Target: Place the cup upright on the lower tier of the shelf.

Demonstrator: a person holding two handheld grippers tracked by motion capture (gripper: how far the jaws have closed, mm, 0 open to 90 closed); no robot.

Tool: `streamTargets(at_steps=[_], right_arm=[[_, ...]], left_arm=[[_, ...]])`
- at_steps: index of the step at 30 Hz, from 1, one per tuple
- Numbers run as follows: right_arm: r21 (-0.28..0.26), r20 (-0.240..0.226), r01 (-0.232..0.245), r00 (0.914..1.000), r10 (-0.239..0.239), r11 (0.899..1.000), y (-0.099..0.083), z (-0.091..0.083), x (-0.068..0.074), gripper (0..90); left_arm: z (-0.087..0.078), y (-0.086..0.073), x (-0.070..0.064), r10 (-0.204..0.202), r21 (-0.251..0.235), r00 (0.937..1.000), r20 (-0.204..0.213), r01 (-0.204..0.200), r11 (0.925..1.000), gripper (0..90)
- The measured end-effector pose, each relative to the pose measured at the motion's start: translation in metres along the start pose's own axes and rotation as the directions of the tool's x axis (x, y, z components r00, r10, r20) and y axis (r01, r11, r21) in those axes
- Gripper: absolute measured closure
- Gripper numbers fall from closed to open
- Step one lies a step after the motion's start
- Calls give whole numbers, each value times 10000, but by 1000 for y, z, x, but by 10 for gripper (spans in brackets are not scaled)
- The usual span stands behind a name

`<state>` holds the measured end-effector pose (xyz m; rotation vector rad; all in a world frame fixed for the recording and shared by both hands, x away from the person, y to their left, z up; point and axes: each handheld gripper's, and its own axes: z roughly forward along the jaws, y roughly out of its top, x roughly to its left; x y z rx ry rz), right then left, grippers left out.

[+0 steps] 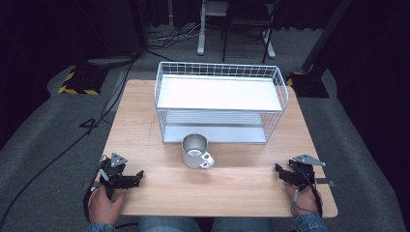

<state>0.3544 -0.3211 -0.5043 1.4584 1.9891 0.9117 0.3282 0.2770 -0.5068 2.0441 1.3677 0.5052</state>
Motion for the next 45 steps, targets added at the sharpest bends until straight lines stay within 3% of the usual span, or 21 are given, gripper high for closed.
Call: streamTargets(at_steps=[15,18,26,27,30,37,42,45], right_arm=[[27,-26,0,10000,0,10000,0,0,0,367],[26,-262,131,9996,-130,9999,0,0,-2,366],[59,92,194,9998,-195,9998,4,1,1,368],[3,62,32,10000,-32,10000,7,0,2,372],[-166,-236,-271,9994,267,9995,12,-3,3,376],[-426,-1099,-241,9938,193,9988,24,-16,13,377],[-673,-1675,46,9858,-158,9977,36,-25,30,384],[-836,-2016,506,9772,-666,9952,44,-28,44,400]], left_arm=[[0,0,0,-33,-13,10000,-7,33,10000,47],[0,0,0,-28,-10,10000,-9,28,10000,47],[0,0,0,-32,-11,10000,-5,32,10000,47],[0,0,0,-30,-9,10000,-5,30,10000,47],[0,0,0,-28,-8,10000,-6,28,10000,47],[0,0,0,-31,-9,10000,-5,31,10000,47],[0,0,0,-33,-10,10000,-6,33,10000,47],[0,0,0,-26,-7,10000,-6,26,10000,47]])
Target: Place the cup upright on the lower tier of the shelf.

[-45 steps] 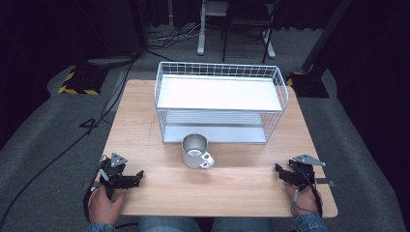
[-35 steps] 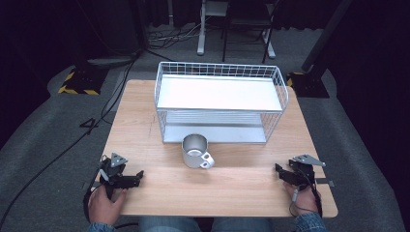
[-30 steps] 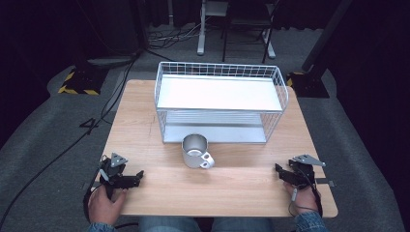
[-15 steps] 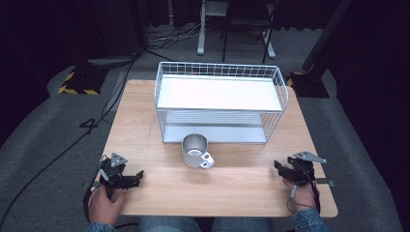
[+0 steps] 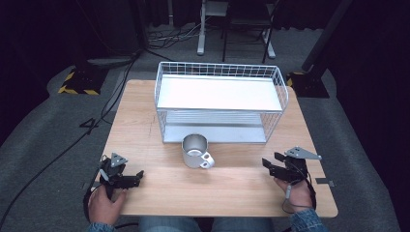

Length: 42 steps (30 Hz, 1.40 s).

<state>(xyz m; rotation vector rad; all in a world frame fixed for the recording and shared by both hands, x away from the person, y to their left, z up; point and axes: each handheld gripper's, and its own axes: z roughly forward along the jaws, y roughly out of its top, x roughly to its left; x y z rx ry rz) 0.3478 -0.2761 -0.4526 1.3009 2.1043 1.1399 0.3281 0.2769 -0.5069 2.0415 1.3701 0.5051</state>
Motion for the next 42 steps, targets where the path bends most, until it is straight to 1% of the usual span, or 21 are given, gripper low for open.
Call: streamTargets(at_steps=[3,4,5,6,8,13,14,15,17,20,24,27,28,29,30,33,34,37,38,39,42], right_arm=[[-166,-220,353,9991,-357,9992,6,2,11,419],[-188,-306,352,9989,-358,9992,8,3,13,423],[-194,-524,320,9981,-330,9993,11,4,17,429],[-194,-524,320,9981,-330,9993,11,4,17,429],[-204,-712,385,9967,-398,9991,13,6,23,429],[-198,-1245,737,9893,-756,9971,22,10,39,433],[-193,-1340,837,9873,-855,9963,23,11,43,445],[-111,-1566,967,9829,-972,9953,27,13,51,449],[-77,-1662,1010,9809,-1009,9949,28,14,54,449],[-53,-1993,1265,9719,-1250,9920,34,19,68,451],[7,-2352,1450,9617,-1408,9894,41,25,84,459],[45,-2557,1554,9552,-1491,9878,45,29,92,459],[57,-2620,1624,9525,-1552,9867,46,30,95,459],[70,-2748,1730,9473,-1644,9849,48,33,101,459],[70,-2748,1730,9473,-1644,9849,48,33,101,459],[27,-3041,1808,9371,-1715,9835,51,38,112,444],[27,-3041,1808,9371,-1715,9835,51,38,112,444],[-158,-3189,2152,9245,-2089,9765,51,43,120,445],[-142,-3210,2175,9234,-2105,9760,51,44,122,447],[-34,-3364,2187,9187,-2070,9758,52,48,127,452],[39,-3466,2184,9157,-2035,9759,53,52,132,461]], left_arm=[[0,0,0,-3,-1,10000,0,3,10000,47],[0,0,0,-8,-4,10000,2,8,10000,47],[0,0,0,-8,-4,10000,0,8,10000,47],[0,0,0,-8,-4,10000,0,8,10000,47],[0,0,0,-11,-6,10000,0,11,10000,47],[0,0,0,-1,0,10000,-1,1,10000,47],[0,0,0,-4,-3,10000,-1,4,10000,47],[0,0,0,-9,-6,10000,1,9,10000,47],[0,0,0,-4,-4,10000,1,4,10000,47],[0,0,0,-6,-2,10000,0,6,10000,47],[0,0,0,-1,0,10000,0,1,10000,47],[0,0,0,-5,0,10000,3,5,10000,47],[0,0,0,2,4,10000,0,-2,10000,47],[0,0,0,-1,0,10000,0,1,10000,47],[0,0,0,-1,0,10000,0,1,10000,47],[0,0,0,0,0,10000,1,0,10000,47],[0,0,0,0,0,10000,1,0,10000,47],[0,0,0,-1,0,10000,0,1,10000,47],[0,0,0,4,4,10000,-1,-4,10000,47],[0,0,0,-5,-2,10000,2,5,10000,47],[0,0,0,-2,-1,10000,0,2,10000,47]])
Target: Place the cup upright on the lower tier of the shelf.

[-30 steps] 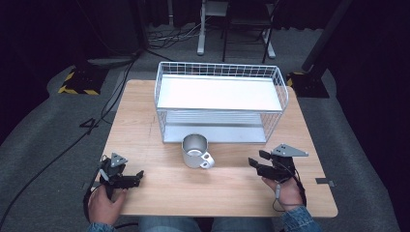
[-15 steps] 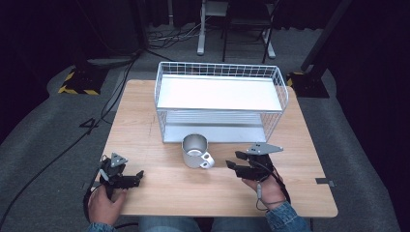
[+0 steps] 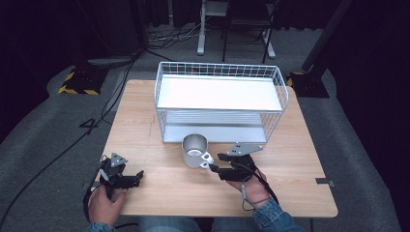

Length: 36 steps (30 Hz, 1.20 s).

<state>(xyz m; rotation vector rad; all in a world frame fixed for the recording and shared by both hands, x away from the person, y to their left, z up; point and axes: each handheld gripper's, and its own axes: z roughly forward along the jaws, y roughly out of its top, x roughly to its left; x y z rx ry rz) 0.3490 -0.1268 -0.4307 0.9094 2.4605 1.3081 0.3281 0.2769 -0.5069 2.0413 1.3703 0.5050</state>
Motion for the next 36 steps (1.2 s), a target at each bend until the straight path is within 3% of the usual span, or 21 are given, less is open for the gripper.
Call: streamTargets(at_steps=[9,17,22,30,36], right_arm=[[519,-59,-399,9992,402,9979,3,27,0,566],[899,184,-197,9997,181,9958,7,36,1,609],[1137,293,-62,9996,29,9935,10,39,3,691],[1045,446,170,9988,-217,9944,10,39,6,707],[612,495,136,9986,-167,9980,10,37,8,710]], left_arm=[[0,0,0,1,-6,10000,9,-1,10000,47],[0,0,0,1,-1,10000,-1,-1,10000,47],[0,0,0,-3,-3,10000,1,3,10000,47],[0,0,0,2,0,10000,0,-2,10000,47],[0,0,0,0,1,10000,0,0,10000,47]])
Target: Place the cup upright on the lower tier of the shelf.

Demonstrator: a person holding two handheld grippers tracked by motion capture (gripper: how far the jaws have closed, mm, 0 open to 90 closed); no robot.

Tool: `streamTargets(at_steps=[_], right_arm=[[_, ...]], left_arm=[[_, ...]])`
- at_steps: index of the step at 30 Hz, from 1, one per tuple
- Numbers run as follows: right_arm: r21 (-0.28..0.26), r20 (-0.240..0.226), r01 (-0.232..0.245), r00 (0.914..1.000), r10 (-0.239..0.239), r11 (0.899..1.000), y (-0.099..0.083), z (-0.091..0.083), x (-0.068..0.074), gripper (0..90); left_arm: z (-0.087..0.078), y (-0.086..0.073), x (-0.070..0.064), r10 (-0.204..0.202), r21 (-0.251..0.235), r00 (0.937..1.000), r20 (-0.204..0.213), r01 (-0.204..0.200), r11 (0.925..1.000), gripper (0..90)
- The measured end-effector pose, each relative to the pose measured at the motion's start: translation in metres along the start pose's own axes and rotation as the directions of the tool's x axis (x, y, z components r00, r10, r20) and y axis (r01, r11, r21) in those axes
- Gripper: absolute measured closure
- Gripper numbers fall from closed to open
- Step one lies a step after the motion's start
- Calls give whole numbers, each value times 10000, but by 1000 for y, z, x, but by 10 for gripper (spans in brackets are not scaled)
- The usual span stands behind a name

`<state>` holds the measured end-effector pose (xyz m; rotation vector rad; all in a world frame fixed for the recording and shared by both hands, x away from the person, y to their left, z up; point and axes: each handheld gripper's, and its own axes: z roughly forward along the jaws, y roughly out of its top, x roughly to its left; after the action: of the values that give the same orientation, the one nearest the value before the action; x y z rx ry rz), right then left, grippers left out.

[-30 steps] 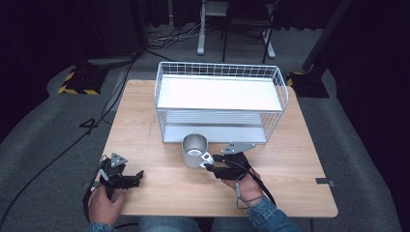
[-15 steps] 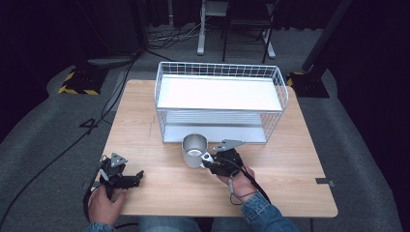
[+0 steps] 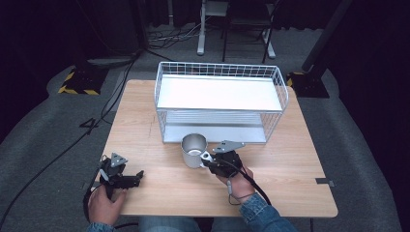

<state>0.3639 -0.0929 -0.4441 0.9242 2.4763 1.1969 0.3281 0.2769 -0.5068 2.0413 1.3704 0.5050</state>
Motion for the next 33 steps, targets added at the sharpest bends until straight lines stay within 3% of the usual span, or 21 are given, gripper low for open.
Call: streamTargets(at_steps=[9,16,33], right_arm=[[-755,139,-161,9998,172,9970,2,-7,-1,711],[-1056,181,-188,9996,208,9942,16,-8,-3,711],[-1676,681,-348,9966,468,9852,56,16,-8,710]], left_arm=[[0,0,0,0,0,10000,1,0,10000,47],[0,0,0,-5,-4,10000,3,5,10000,47],[0,0,0,4,3,10000,3,-4,10000,47]])
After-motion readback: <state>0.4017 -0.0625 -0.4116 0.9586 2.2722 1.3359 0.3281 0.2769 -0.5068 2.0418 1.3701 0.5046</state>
